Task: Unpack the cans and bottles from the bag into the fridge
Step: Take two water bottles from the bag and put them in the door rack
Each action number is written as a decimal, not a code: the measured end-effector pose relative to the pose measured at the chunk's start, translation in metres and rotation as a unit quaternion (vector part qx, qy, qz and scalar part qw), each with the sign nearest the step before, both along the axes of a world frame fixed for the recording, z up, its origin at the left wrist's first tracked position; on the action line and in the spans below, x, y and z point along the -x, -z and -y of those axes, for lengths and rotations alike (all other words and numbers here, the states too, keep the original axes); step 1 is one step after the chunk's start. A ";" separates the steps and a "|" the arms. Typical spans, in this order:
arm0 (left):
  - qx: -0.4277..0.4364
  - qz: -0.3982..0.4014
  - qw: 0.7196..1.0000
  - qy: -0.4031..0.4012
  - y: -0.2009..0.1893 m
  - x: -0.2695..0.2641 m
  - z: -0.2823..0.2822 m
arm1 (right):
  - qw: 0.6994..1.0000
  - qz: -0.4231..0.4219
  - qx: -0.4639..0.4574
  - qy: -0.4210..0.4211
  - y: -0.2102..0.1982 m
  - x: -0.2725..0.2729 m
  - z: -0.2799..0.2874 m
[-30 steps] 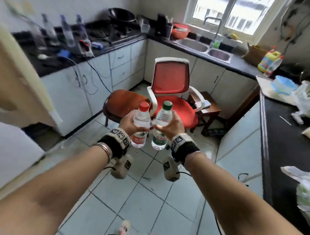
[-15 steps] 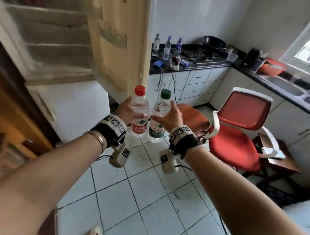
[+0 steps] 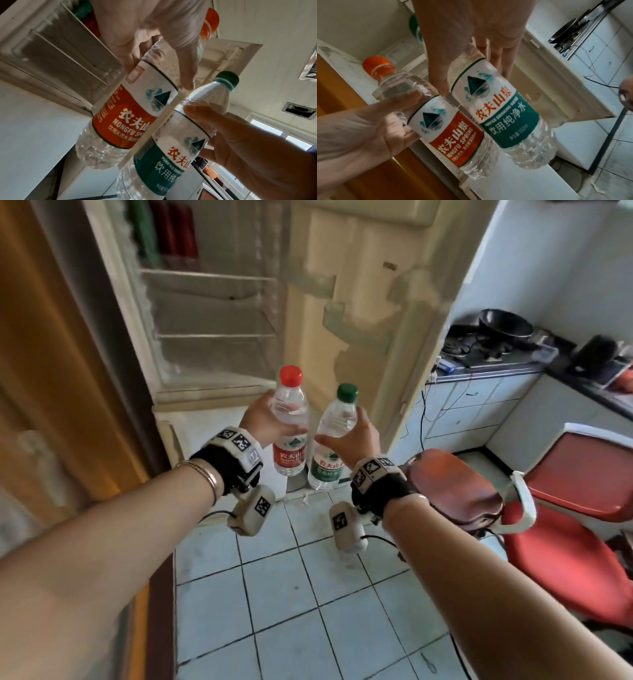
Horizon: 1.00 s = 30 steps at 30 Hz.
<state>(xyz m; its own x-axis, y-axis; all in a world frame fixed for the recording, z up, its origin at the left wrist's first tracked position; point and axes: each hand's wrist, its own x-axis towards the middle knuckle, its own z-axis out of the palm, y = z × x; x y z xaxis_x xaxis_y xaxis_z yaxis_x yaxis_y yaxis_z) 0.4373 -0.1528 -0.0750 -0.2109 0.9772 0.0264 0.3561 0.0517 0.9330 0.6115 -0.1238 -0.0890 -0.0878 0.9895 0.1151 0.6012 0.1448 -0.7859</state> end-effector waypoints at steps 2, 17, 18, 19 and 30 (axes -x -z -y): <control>-0.006 -0.028 1.000 0.006 -0.007 0.018 -0.014 | 1.000 -0.003 -0.009 0.003 -0.008 0.020 -0.015; -0.037 -0.002 0.999 0.007 -0.025 0.090 -0.196 | 0.999 -0.022 -0.024 0.001 -0.021 0.099 -0.180; -0.045 0.003 0.999 0.008 -0.026 0.092 -0.209 | 1.000 -0.019 -0.025 -0.001 -0.020 0.104 -0.190; -0.045 0.003 0.999 0.005 -0.024 0.095 -0.222 | 1.000 -0.017 -0.022 -0.001 -0.019 0.108 -0.199; -0.023 -0.014 0.996 0.081 0.003 0.124 -0.336 | 0.998 -0.002 0.016 0.054 0.002 0.142 -0.269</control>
<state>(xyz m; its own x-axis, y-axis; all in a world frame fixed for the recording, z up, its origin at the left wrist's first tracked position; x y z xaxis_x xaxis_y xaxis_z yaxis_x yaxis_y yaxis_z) 0.3137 0.1834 -0.0777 -0.0496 0.9959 0.0763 0.3817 -0.0517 0.9228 0.4692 0.1452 -0.0908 0.0194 0.9963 0.0839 0.6092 0.0548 -0.7911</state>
